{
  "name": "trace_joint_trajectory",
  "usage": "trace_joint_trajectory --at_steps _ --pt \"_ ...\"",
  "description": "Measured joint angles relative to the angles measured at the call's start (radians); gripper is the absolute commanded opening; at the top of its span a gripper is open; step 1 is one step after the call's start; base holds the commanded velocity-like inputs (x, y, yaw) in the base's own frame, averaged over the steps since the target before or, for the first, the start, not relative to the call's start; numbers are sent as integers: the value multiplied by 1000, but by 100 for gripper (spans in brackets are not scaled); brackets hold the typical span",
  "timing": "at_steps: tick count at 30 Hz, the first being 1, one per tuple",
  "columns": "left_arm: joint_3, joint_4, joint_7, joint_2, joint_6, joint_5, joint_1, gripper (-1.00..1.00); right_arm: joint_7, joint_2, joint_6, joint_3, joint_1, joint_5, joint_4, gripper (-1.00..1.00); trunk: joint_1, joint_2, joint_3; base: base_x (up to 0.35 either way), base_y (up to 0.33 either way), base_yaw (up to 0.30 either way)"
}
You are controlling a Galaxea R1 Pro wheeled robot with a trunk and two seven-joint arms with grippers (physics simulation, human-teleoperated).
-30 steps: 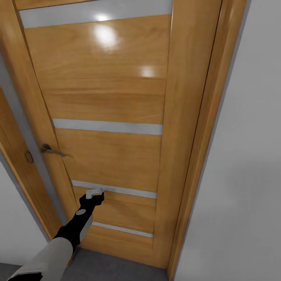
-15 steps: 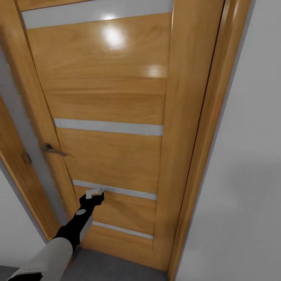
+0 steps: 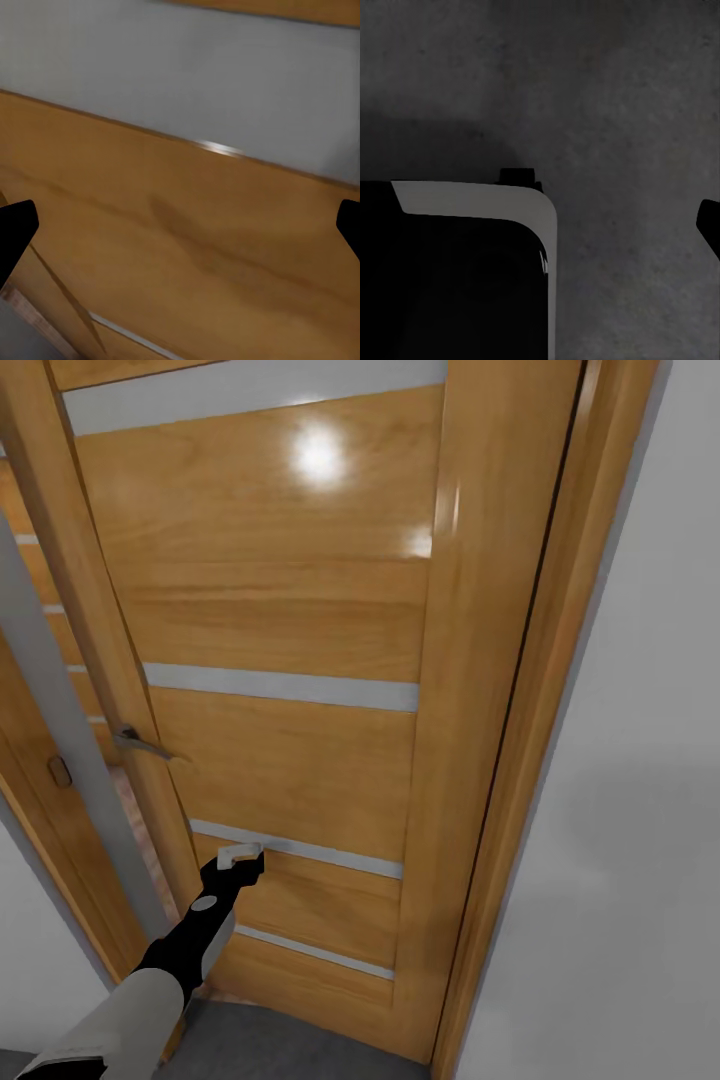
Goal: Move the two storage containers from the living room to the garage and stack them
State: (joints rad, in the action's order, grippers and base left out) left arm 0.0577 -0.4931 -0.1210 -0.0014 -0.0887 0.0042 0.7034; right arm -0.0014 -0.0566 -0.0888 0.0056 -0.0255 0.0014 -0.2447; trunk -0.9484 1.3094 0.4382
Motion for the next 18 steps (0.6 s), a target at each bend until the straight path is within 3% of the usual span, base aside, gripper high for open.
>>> trace_joint_trajectory --at_steps 18 --pt "0 0 0 0 0 0 0 100 0 -1 0 0 0 0 -1 100 0 0 0 0 0 0"
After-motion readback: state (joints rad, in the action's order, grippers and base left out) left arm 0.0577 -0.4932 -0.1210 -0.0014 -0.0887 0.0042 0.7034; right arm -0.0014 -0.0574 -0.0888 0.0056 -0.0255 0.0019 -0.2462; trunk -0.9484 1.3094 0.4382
